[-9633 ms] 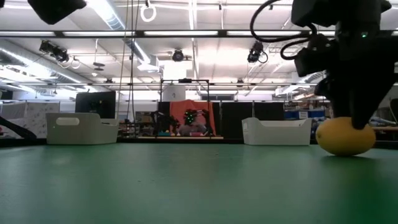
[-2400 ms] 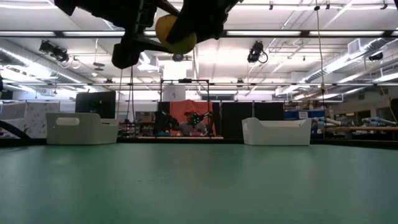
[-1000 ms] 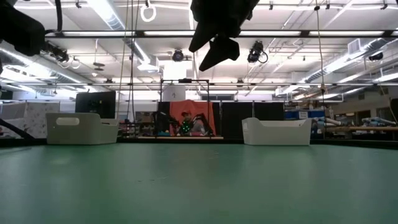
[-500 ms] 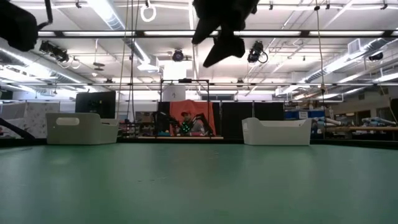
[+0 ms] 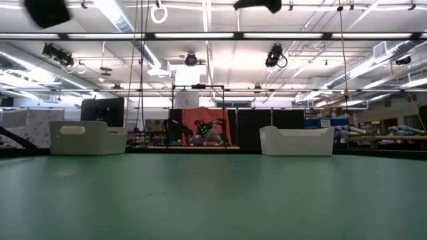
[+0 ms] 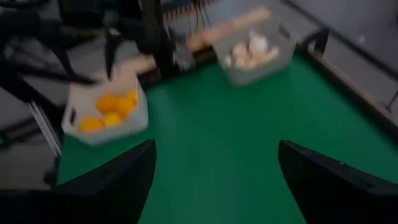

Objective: Sort produce into baskets
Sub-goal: Return to Home Position

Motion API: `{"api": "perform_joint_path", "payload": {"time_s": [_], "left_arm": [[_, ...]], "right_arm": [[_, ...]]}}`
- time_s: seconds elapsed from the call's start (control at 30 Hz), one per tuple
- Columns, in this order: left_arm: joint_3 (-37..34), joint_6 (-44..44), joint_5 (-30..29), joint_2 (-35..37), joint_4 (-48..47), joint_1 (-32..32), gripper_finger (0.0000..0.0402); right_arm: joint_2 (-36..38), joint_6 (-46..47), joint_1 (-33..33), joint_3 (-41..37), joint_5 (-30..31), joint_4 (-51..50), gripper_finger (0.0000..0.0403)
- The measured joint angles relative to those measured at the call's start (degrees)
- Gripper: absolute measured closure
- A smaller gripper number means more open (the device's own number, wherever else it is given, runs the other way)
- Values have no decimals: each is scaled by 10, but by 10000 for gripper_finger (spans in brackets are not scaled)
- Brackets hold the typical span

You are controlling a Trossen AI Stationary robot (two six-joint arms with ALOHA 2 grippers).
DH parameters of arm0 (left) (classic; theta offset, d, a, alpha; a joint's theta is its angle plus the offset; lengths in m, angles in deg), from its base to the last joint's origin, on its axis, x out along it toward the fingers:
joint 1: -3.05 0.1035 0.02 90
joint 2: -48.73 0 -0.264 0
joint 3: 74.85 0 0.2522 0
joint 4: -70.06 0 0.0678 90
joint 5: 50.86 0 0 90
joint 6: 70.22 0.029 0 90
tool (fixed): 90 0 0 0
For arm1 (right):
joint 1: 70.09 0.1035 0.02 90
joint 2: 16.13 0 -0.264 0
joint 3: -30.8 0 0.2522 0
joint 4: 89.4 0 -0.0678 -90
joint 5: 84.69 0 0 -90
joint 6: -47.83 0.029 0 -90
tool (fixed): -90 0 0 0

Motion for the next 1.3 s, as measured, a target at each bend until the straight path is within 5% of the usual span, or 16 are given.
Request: {"api": "perform_joint_path", "payload": {"time_s": [0.2, 0.37, 0.57, 0.73, 0.93, 1.03, 1.3], "left_arm": [[20, 233, -237, -4, 160, 8, 188], [20, 323, -281, -14, 224, 47, 253], [20, 388, -196, -11, 287, 106, 354], [19, 431, -112, -11, 289, 172, 393], [-29, 472, -23, 6, 351, 244, 396], [-70, 488, -8, 26, 383, 270, 397], [-146, 499, 7, 124, 397, 307, 397]], "right_arm": [[53, -18, 4, 0, 1, 22, 114], [101, -21, 21, -46, 18, 53, 237], [192, -29, 43, -183, 33, 189, 388], [279, -32, 46, -301, 32, 296, 388], [362, -61, 45, -409, 13, 260, 391], [392, -38, 46, -451, 13, 280, 390], [495, -149, 35, -536, 8, 331, 397]]}}
